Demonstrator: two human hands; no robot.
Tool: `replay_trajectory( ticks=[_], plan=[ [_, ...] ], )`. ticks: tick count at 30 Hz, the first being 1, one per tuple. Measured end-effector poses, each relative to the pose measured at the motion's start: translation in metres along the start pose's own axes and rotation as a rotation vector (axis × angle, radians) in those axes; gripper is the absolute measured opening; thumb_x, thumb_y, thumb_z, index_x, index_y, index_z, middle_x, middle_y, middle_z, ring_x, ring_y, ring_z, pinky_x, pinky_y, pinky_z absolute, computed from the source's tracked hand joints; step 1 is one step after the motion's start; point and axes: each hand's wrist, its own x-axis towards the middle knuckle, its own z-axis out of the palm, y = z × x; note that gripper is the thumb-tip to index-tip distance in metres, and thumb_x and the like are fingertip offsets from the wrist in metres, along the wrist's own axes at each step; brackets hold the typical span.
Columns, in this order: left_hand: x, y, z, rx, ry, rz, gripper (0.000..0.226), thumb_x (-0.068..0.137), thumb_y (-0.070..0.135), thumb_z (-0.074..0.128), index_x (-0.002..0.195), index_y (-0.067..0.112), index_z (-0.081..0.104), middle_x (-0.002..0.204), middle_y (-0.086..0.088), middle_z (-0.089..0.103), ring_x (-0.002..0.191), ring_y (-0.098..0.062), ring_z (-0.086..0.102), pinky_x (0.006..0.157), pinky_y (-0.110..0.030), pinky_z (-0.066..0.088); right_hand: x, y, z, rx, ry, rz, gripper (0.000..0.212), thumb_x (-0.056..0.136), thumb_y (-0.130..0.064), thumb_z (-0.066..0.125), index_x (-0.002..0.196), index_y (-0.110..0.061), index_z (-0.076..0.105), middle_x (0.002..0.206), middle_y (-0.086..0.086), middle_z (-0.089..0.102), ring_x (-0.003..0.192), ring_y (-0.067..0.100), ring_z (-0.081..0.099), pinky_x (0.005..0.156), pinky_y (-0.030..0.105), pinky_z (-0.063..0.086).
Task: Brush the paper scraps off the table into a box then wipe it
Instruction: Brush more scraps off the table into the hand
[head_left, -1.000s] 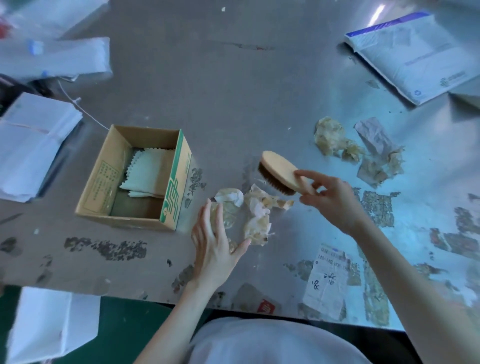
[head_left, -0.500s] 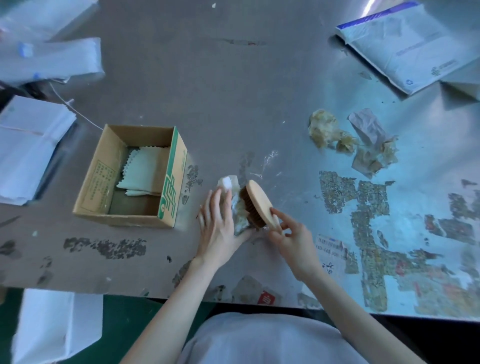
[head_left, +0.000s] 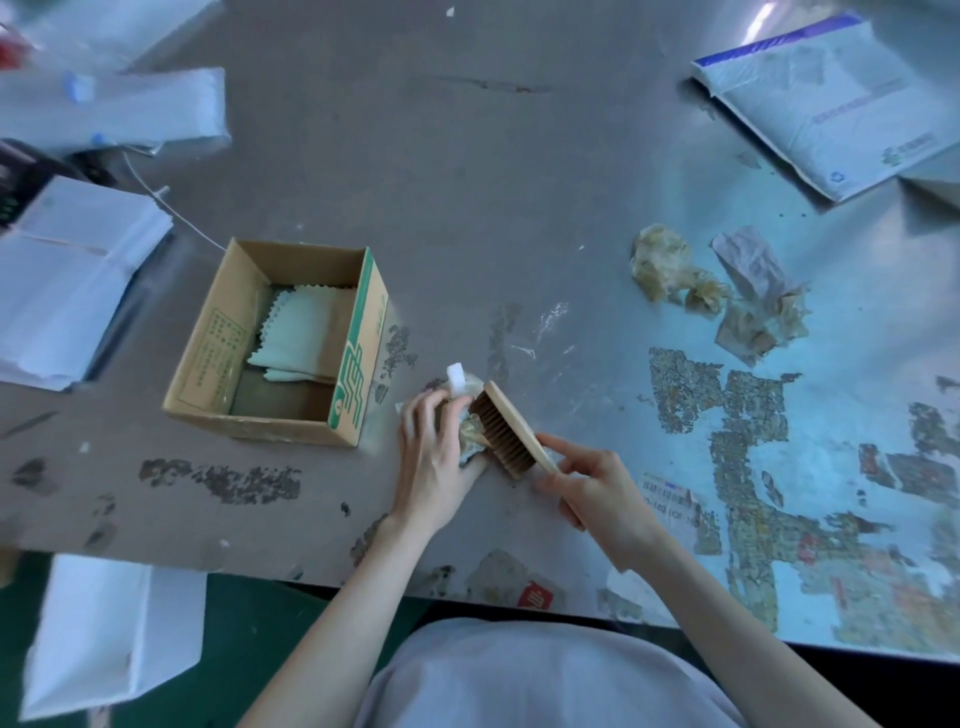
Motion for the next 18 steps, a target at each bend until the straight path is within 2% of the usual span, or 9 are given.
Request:
replay_trajectory(
  ticks=[7, 13, 18],
  plan=[
    [-0.01, -0.001, -0.004, -0.122, 0.034, -0.03, 0.065, 0.067, 0.009, 0.079, 0.124, 0.01, 0.047, 0.119, -0.013, 0.044, 0.11, -0.028, 0.041, 0.091, -0.047, 0.043, -0.011, -0.006, -0.001, 0.067, -0.107, 0.001, 0.049, 0.08, 0.006, 0.059, 0.119, -0.023, 0.068, 0.06, 0.006, 0.039, 0.049, 0.021, 0.033, 0.041, 0.026, 0.026],
    [-0.021, -0.001, -0.018, -0.169, 0.085, -0.067, 0.067, 0.068, 0.005, 0.079, 0.125, 0.014, 0.046, 0.12, -0.012, 0.044, 0.113, -0.029, 0.043, 0.095, -0.044, 0.042, -0.014, -0.009, 0.0, 0.114, -0.191, 0.011, 0.05, 0.08, 0.009, 0.058, 0.121, -0.02, 0.067, 0.06, 0.001, 0.04, 0.046, 0.02, 0.033, 0.041, 0.025, 0.025],
    [-0.028, 0.005, -0.034, -0.143, 0.134, -0.057, 0.067, 0.069, 0.004, 0.077, 0.127, 0.012, 0.046, 0.119, -0.013, 0.043, 0.116, -0.026, 0.04, 0.101, -0.034, 0.036, -0.018, -0.013, 0.0, 0.131, -0.268, -0.021, 0.05, 0.079, 0.008, 0.059, 0.118, -0.021, 0.068, 0.064, 0.007, 0.044, 0.046, 0.02, 0.033, 0.042, 0.027, 0.025]
  ],
)
